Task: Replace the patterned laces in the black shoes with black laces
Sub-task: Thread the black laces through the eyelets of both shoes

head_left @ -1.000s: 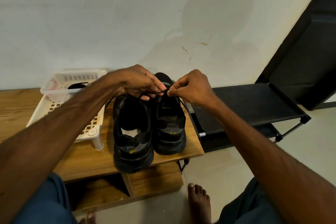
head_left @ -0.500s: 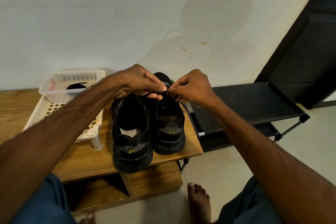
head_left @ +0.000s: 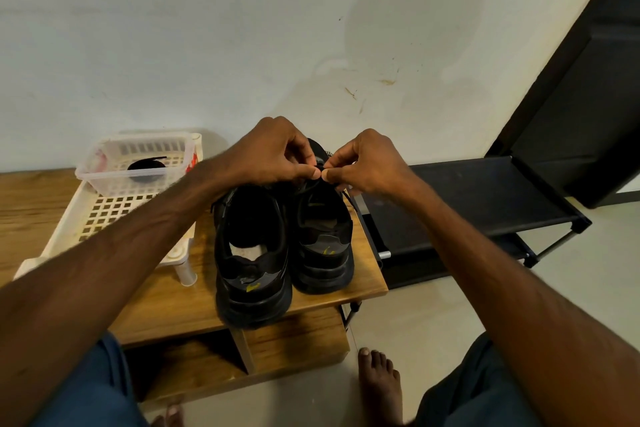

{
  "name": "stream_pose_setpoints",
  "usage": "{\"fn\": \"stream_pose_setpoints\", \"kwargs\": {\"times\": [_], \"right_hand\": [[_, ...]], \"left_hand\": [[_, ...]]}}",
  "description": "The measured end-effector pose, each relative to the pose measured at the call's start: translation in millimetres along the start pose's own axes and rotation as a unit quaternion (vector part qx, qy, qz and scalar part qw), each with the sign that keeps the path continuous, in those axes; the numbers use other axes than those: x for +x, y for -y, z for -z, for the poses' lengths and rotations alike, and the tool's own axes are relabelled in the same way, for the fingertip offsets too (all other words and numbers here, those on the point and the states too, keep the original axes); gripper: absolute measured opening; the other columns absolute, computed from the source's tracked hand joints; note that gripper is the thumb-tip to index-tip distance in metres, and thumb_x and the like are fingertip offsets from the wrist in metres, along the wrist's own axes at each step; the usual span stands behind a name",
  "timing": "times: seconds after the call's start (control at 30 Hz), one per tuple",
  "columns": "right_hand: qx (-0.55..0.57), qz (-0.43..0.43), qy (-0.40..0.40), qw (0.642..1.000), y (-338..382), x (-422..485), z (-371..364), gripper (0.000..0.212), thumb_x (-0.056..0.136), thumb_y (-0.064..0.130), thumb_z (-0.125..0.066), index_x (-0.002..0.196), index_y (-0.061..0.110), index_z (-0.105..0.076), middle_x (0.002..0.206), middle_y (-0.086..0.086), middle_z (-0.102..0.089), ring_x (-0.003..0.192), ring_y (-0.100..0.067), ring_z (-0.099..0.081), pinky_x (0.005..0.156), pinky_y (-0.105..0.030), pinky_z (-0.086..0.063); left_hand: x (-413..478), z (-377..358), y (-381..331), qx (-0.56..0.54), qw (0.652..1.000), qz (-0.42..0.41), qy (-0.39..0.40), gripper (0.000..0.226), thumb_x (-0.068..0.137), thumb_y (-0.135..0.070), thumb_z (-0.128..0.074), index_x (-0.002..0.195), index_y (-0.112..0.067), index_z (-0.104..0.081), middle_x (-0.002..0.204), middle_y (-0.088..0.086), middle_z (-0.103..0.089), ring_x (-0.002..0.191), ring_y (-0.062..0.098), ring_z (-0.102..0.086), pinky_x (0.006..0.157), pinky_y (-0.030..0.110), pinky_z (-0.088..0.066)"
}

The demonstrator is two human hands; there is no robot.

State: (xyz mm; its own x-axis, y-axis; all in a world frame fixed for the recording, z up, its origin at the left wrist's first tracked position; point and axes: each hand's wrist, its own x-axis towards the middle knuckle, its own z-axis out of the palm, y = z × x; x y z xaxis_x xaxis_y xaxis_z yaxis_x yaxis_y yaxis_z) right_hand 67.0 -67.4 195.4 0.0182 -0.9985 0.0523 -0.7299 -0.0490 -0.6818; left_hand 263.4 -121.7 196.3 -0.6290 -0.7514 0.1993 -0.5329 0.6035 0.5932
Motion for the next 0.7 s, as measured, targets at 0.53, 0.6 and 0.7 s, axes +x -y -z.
{"fn": "stream_pose_setpoints", "kwargs": {"times": [0.53,0.6,0.7], "right_hand": [[-0.02,0.01,-0.01,1.0,-1,-1,0,0.011,0.083,0.02,-0.085,0.091,0.013,-0.082,0.071,0.003,-0.075,0.061,-0.006,-0.073,0.065,-0.022,-0.062],[-0.013,0.011,-0.009,1.0,-1,-2,0,0.01,0.083,0.02,-0.085,0.09,0.013,-0.082,0.07,0.002,-0.075,0.061,-0.008,-0.073,0.064,-0.023,-0.062],[-0.011,0.012,-0.013,1.0,-2,-4,0,0.01,0.083,0.02,-0.085,0.09,0.013,-0.082,0.072,0.002,-0.075,0.063,-0.012,-0.074,0.062,-0.023,-0.062]], "left_hand": [[0,-23,2,0.067,0.99,-0.101,-0.072,0.021,0.082,-0.012,-0.072,0.102,-0.016,-0.071,0.084,-0.005,-0.073,0.069,0.006,-0.069,0.068,0.027,-0.059],[-1,-19,3,0.082,0.988,-0.122,-0.051,0.022,0.085,-0.014,-0.071,0.106,-0.018,-0.076,0.091,-0.007,-0.076,0.077,0.004,-0.069,0.071,0.018,-0.056],[-3,-11,6,0.064,0.987,-0.146,-0.036,0.019,0.089,-0.017,-0.076,0.108,-0.019,-0.078,0.097,-0.008,-0.077,0.085,0.001,-0.07,0.076,0.015,-0.055]]}}
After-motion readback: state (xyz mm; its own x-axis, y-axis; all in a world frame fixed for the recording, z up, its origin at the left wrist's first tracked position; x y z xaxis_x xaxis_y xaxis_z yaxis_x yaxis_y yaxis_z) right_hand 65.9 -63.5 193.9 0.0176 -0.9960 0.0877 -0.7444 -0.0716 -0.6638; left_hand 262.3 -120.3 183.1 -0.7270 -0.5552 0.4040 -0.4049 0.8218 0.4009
